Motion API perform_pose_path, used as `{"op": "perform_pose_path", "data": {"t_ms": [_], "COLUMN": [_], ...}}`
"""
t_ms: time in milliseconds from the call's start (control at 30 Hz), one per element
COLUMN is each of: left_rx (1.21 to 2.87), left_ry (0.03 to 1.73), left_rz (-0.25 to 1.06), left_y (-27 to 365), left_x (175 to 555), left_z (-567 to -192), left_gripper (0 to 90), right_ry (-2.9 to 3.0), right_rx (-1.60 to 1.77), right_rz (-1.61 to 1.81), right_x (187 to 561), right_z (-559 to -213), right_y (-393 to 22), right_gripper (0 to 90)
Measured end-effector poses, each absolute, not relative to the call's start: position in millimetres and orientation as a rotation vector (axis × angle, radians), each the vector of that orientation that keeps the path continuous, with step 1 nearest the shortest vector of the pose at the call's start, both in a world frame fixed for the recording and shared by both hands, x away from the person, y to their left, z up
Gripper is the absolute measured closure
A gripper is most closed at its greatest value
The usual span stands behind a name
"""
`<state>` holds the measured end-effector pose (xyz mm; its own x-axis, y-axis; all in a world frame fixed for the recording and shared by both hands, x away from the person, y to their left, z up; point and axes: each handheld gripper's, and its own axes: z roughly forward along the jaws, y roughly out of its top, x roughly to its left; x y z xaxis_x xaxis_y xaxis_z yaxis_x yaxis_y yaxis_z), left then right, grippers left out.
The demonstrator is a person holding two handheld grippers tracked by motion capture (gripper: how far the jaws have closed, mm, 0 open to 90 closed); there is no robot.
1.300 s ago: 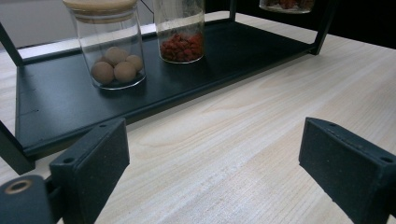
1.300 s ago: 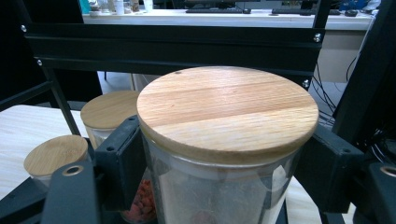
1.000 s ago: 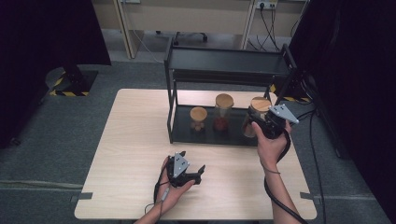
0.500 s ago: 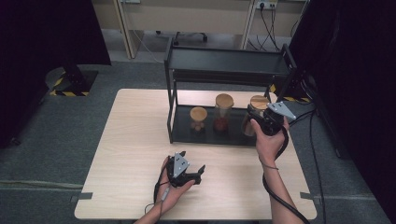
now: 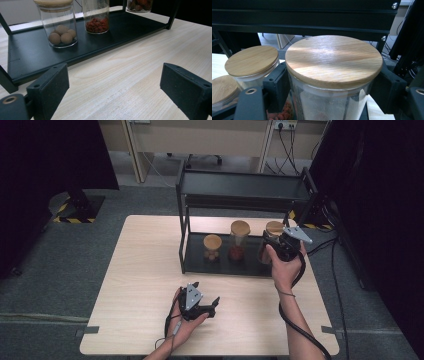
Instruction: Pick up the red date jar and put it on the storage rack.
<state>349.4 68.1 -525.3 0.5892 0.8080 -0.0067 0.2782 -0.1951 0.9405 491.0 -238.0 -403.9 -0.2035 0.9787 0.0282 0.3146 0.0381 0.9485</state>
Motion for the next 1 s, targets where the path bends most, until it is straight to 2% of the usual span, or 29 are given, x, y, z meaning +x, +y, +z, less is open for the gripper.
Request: {"op": "perform_pose_path", "data": {"t_ms": [1000], "left_rx": [1.752], "left_ry": [0.895], "left_rz": [0.617], "left_y": [68.3], "left_x": [349.6], "left_z": [-525.3], "left_gripper": [8.1], "right_ry": [1.628], "right_rx": [1.386], "right_rz": [1.147], "right_x": [519.5], "right_z": [-411.9], "right_y": [-232.0], "right_gripper": [25.5]}}
